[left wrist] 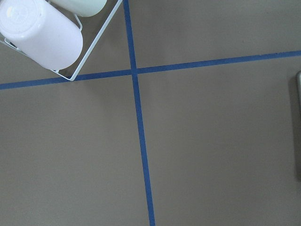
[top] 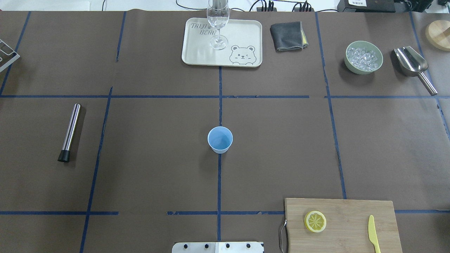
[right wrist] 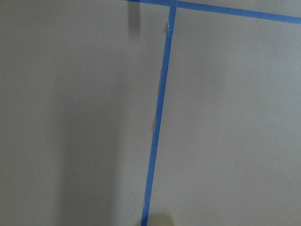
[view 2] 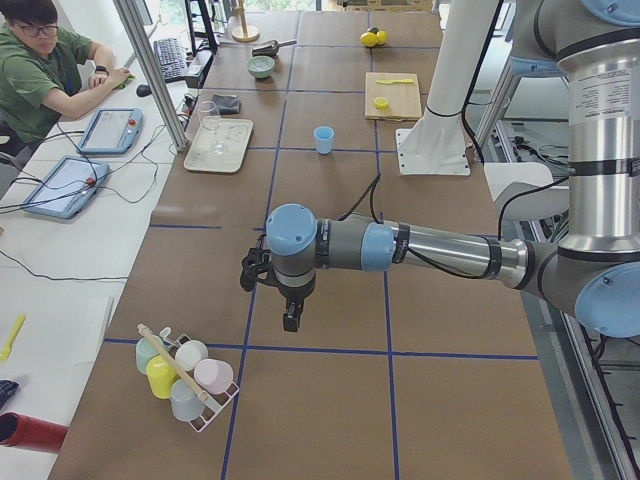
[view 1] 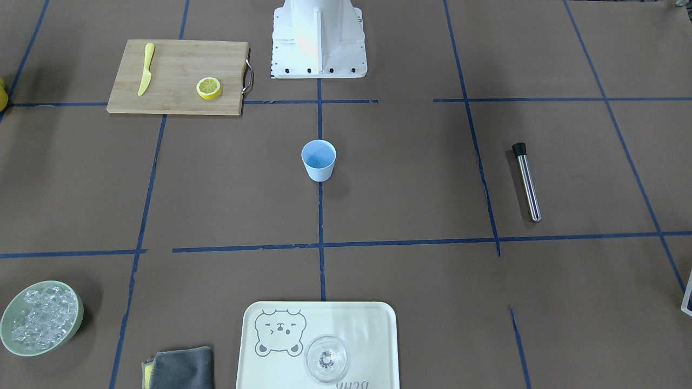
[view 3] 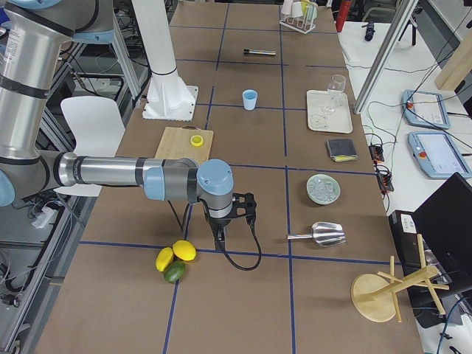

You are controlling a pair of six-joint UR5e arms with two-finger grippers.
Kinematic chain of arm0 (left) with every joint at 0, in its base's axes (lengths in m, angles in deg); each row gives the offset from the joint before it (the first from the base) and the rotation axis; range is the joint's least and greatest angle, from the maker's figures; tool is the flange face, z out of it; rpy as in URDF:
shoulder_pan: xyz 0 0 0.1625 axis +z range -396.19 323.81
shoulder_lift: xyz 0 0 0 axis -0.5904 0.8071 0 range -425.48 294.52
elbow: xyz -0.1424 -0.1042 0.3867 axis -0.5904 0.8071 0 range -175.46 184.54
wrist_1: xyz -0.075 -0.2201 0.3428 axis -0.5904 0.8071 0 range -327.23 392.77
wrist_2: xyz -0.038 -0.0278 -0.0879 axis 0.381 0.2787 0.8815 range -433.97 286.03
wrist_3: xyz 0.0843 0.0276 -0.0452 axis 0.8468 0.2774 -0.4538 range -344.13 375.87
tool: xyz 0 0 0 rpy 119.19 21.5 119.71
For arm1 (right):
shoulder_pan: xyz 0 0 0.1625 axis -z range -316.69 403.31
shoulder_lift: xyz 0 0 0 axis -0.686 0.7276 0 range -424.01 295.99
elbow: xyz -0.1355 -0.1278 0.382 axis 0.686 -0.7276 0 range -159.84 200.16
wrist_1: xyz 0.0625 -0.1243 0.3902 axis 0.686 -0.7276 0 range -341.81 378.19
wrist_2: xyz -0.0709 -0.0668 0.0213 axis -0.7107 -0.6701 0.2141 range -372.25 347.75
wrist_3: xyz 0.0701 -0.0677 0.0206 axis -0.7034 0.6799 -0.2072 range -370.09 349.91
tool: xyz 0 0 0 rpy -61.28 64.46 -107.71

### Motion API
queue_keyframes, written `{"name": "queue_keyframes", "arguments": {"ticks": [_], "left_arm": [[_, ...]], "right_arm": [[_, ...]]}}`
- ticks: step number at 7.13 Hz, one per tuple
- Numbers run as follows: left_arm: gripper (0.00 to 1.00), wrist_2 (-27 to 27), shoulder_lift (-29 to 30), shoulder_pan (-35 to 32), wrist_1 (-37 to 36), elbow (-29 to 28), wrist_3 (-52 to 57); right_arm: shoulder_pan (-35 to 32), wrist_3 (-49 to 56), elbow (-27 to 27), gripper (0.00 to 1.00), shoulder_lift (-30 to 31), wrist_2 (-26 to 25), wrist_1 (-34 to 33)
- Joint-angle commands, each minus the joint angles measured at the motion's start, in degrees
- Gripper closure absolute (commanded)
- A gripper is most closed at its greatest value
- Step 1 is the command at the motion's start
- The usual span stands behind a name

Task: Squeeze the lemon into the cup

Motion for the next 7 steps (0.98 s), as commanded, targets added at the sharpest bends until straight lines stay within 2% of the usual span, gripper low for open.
{"name": "queue_keyframes", "arguments": {"ticks": [1,3,5,7], "left_arm": [[0.0,0.0,0.7,0.1,0.0,-0.2,0.0],[0.0,-0.1,1.3,0.1,0.9,-0.1,0.3],[0.0,-4.8,1.5,0.1,7.1,0.9,0.1],[0.0,-5.5,0.8,-0.1,14.4,-1.0,0.7]], "right_arm": [[0.0,0.0,-0.3,0.0,0.1,-0.5,-0.1],[0.0,0.0,-0.1,0.0,0.0,0.0,0.0],[0.0,-0.7,1.7,0.0,-0.9,0.2,0.1],[-0.5,-1.1,5.9,0.0,-4.5,-0.7,0.1]]}}
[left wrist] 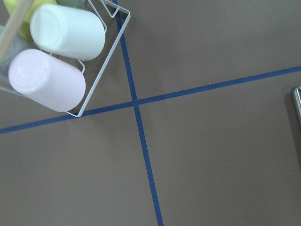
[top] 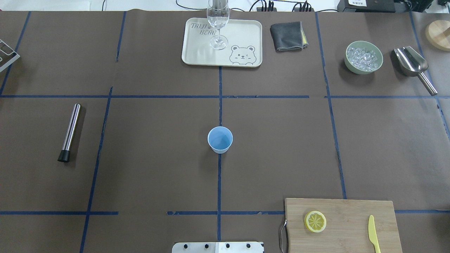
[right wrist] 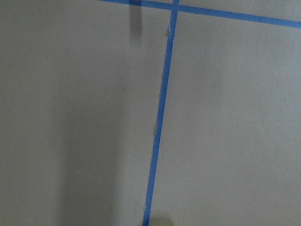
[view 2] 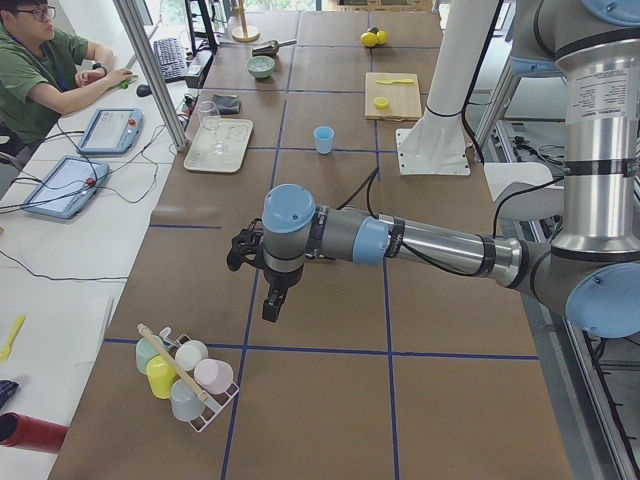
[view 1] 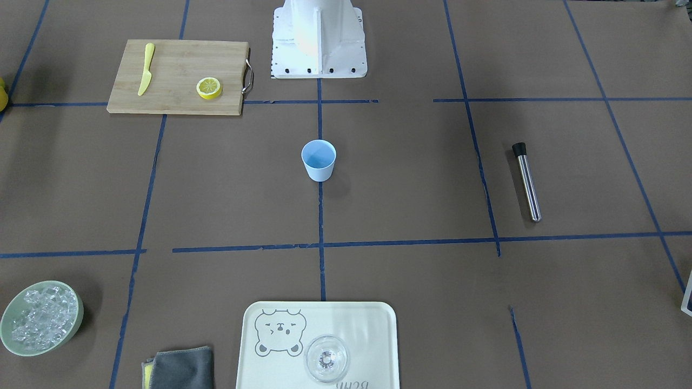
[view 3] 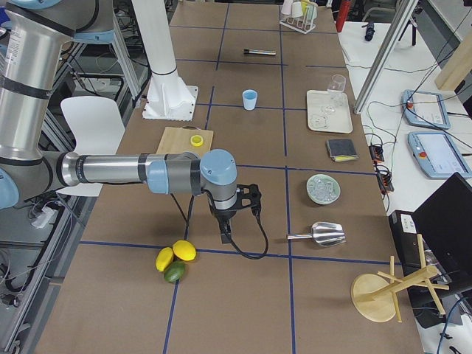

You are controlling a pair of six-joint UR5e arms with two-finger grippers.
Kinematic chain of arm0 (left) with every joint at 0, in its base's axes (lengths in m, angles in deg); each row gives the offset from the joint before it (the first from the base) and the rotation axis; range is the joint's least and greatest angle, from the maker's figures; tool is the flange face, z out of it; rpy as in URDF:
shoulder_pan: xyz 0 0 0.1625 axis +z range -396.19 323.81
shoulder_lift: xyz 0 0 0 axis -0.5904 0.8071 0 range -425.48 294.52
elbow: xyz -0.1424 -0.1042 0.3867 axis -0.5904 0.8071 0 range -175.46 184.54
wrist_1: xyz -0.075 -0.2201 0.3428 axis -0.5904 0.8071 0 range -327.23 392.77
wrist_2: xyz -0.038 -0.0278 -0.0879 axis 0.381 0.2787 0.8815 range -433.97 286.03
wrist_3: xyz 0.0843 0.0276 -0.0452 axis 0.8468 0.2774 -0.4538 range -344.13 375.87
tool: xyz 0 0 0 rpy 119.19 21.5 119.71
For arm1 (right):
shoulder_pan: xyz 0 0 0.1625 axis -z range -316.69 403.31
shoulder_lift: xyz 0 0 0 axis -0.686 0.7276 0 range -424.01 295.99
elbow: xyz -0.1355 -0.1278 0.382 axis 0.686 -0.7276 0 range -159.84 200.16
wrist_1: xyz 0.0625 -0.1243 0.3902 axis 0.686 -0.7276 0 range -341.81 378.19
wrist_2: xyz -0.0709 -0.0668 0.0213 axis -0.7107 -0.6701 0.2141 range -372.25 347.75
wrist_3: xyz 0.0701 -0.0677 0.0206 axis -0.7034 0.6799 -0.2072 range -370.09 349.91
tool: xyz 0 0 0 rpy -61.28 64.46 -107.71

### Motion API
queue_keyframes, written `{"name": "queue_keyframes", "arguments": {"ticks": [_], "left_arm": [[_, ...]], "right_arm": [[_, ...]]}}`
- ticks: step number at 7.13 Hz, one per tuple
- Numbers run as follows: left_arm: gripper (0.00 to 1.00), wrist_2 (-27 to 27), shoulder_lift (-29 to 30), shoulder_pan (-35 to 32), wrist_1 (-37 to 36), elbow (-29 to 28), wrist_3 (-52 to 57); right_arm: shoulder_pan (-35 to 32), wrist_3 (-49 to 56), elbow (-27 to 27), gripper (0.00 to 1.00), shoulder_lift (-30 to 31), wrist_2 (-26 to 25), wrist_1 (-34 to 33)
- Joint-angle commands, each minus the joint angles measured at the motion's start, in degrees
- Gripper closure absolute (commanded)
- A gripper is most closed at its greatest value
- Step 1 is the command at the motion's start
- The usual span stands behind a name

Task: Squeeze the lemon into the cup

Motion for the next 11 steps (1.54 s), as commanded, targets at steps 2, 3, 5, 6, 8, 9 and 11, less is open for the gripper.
{"name": "queue_keyframes", "arguments": {"ticks": [2,3,5,6,8,9,11], "left_arm": [[0.0,-0.3,-1.7,-0.1,8.1,-1.3,0.1],[0.0,-0.2,-1.7,-0.1,8.1,-1.3,0.2],[0.0,-0.1,-1.6,-0.1,8.1,-0.9,0.1],[0.0,-0.1,-1.7,-0.1,8.1,-0.8,0.1],[0.0,-0.1,-1.6,-0.1,8.2,-0.7,0.1],[0.0,-0.1,-1.7,-0.1,8.2,-0.6,0.1],[0.0,-0.1,-1.6,-0.1,8.2,-0.4,0.1]], "right_arm": [[-0.3,-18.0,5.7,0.0,-3.5,0.9,3.0],[0.3,-18.1,5.9,0.0,-2.0,1.8,8.9],[2.4,-19.5,6.3,0.0,0.3,4.7,19.0],[7.5,-20.6,7.7,0.0,-0.2,3.5,19.9],[16.0,-29.7,11.5,0.0,-0.9,0.7,22.0],[23.5,-36.8,15.3,0.0,-0.6,-5.4,21.9],[42.0,-54.3,21.7,0.0,-0.7,-20.1,21.5]]}}
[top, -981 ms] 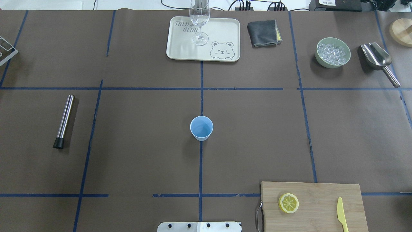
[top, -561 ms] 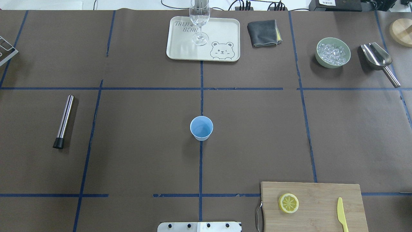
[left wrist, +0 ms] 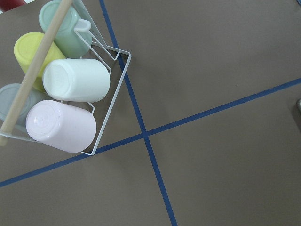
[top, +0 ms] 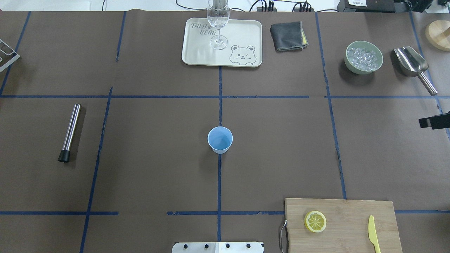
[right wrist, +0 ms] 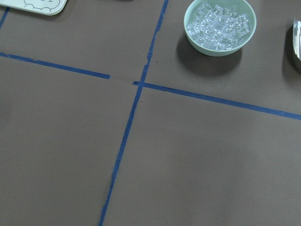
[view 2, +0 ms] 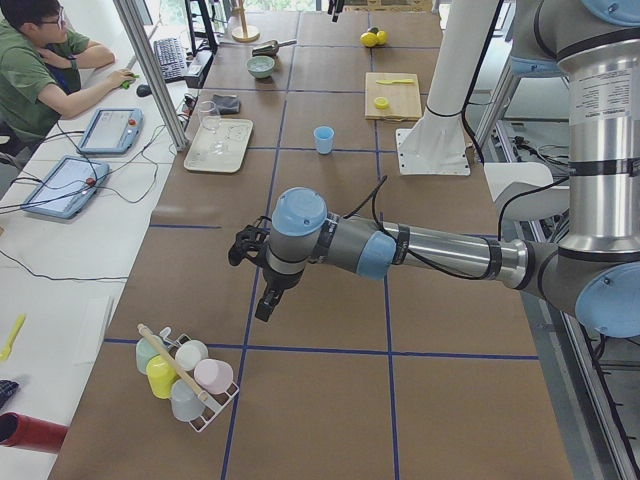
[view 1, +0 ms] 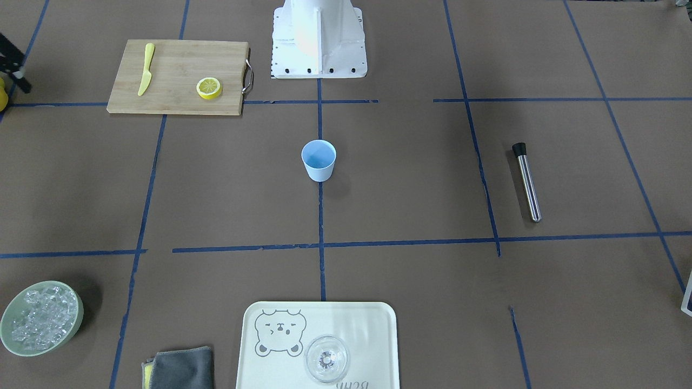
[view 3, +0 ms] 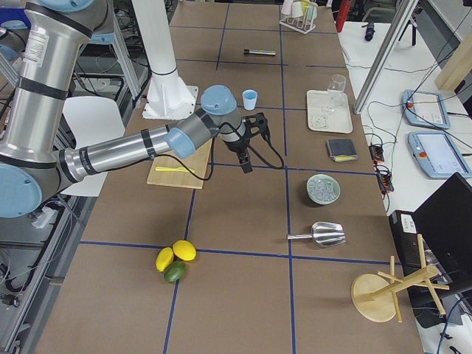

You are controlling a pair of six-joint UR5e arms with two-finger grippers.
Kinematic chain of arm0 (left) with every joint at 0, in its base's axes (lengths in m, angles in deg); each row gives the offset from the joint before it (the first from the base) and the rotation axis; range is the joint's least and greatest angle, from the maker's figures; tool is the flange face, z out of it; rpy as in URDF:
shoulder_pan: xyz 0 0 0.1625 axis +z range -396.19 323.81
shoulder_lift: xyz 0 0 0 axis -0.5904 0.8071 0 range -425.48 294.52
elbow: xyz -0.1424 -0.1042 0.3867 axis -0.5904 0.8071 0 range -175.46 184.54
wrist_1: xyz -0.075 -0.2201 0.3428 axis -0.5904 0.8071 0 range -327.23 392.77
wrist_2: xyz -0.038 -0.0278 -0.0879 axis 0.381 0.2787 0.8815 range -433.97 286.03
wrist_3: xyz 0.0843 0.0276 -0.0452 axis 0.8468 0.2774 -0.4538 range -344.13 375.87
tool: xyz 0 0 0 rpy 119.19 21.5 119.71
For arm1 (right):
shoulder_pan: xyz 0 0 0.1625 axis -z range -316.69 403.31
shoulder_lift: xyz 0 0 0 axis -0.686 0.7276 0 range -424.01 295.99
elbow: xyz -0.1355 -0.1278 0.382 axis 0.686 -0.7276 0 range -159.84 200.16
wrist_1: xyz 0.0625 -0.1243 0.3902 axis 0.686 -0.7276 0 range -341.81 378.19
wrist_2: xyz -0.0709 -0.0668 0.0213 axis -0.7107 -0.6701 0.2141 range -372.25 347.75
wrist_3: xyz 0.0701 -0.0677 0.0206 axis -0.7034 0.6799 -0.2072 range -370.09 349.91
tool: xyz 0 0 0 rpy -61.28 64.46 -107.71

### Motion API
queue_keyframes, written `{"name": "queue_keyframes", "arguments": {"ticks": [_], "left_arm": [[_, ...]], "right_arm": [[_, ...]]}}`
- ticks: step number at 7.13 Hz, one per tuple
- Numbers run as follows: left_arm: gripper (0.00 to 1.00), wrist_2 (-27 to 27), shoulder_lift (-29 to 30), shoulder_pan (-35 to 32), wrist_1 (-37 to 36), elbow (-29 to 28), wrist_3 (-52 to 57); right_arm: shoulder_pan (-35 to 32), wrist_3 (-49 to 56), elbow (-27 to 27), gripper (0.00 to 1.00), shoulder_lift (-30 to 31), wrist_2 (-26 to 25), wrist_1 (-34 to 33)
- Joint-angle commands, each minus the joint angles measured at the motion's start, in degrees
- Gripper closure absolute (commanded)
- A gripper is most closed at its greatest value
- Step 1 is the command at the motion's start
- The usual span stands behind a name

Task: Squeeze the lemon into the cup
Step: 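Move the right gripper down toward the lemon slice on the cutting board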

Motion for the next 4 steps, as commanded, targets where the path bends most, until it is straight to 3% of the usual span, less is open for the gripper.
{"name": "queue_keyframes", "arguments": {"ticks": [1,4], "left_arm": [[0.0,0.0,0.1,0.1,0.0,0.3,0.0],[0.0,0.0,0.1,0.0,0.1,0.5,0.0]], "right_arm": [[18.5,-17.6,4.7,0.0,0.1,-13.2,-0.2],[43.3,-38.7,5.9,0.0,0.2,-36.4,-0.5]]}}
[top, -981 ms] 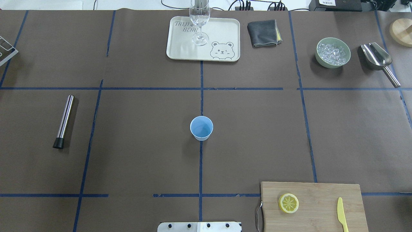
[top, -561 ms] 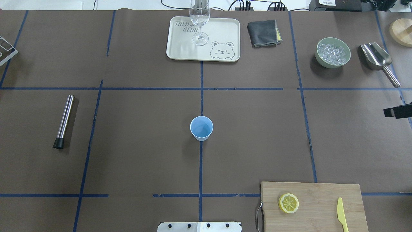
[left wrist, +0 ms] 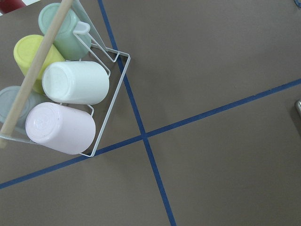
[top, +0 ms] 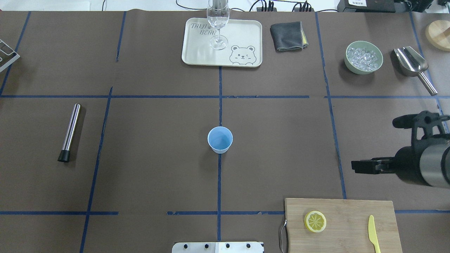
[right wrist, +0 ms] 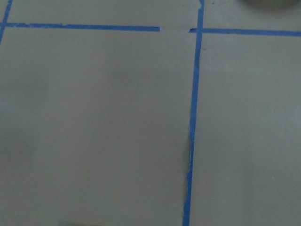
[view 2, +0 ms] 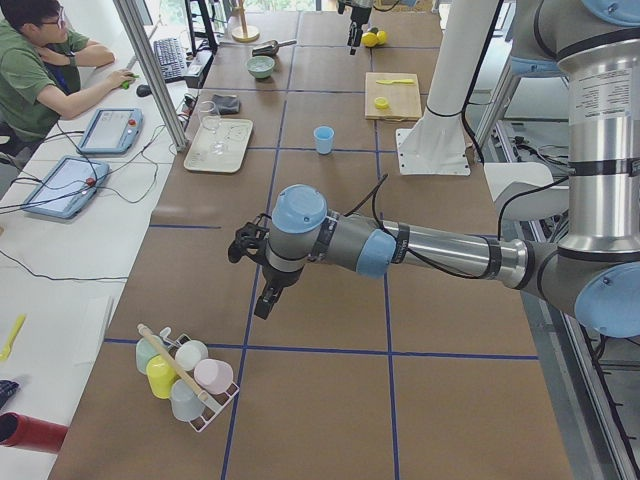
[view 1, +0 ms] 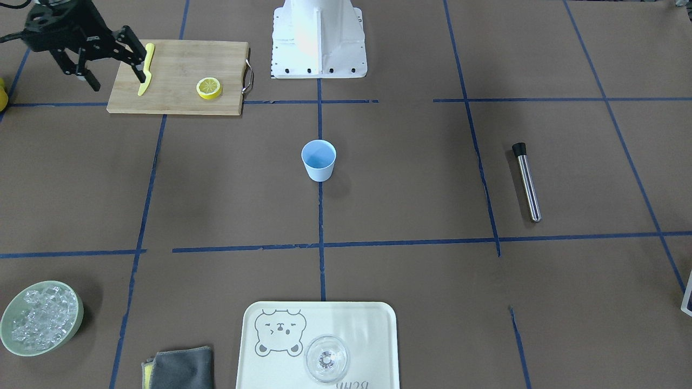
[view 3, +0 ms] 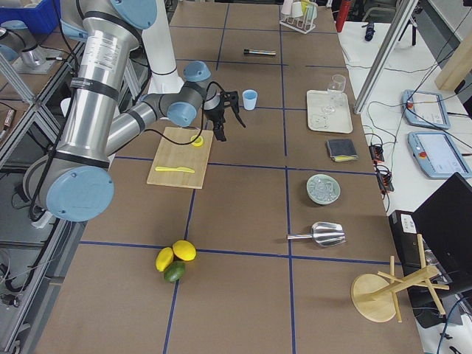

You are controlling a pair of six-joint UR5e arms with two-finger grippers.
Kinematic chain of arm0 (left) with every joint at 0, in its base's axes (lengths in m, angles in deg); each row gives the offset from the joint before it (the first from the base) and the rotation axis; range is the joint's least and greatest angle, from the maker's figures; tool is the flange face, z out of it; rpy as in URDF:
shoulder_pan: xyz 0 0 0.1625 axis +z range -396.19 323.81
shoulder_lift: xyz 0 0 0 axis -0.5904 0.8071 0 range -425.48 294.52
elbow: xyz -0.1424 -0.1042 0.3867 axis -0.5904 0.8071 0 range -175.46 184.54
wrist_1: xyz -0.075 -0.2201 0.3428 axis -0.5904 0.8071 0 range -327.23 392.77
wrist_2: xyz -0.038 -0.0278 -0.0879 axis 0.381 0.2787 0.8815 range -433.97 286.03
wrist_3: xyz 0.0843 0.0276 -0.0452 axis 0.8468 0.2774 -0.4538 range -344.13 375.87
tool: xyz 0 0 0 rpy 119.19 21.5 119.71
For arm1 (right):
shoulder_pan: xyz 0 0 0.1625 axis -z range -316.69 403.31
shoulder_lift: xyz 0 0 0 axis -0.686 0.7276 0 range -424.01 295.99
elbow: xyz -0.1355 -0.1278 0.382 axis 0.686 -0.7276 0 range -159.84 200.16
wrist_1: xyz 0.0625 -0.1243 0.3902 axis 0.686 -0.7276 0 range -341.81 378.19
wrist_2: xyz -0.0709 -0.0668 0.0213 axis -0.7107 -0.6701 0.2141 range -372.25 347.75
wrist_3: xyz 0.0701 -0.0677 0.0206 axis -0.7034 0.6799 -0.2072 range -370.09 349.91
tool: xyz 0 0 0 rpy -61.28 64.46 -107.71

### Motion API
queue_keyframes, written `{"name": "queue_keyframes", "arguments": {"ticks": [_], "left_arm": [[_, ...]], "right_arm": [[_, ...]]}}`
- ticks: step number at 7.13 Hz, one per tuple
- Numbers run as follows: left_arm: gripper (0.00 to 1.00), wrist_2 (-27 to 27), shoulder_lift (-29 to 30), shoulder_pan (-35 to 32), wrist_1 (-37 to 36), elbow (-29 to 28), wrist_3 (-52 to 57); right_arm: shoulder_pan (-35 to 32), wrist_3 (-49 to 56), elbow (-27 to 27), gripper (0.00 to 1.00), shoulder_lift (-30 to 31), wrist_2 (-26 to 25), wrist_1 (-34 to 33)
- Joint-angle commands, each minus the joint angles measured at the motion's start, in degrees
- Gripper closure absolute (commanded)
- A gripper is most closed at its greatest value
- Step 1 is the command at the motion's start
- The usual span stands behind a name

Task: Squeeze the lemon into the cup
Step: 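Move the right gripper down toward the lemon slice on the cutting board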

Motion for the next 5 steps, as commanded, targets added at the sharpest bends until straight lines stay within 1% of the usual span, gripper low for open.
{"name": "queue_keyframes", "arguments": {"ticks": [1,2,3,4,5], "left_arm": [[0.0,0.0,0.0,0.0,0.0,0.3,0.1],[0.0,0.0,0.0,0.0,0.0,0.4,0.0],[0.0,-0.1,0.0,0.0,0.0,0.4,0.1],[0.0,-0.1,0.0,0.0,0.0,0.4,0.1],[0.0,-0.1,0.0,0.0,0.1,0.4,0.1]], "right_arm": [[19.9,-14.9,0.1,0.0,0.1,-20.6,-0.5],[25.7,-19.0,-0.9,0.0,0.0,-25.8,-0.9],[29.6,-21.2,-2.8,0.0,-0.6,-29.7,-3.3],[30.5,-21.8,-5.2,0.0,-2.1,-30.9,-3.5],[30.6,-21.8,-8.4,0.0,-6.1,-31.1,-3.7]]}}
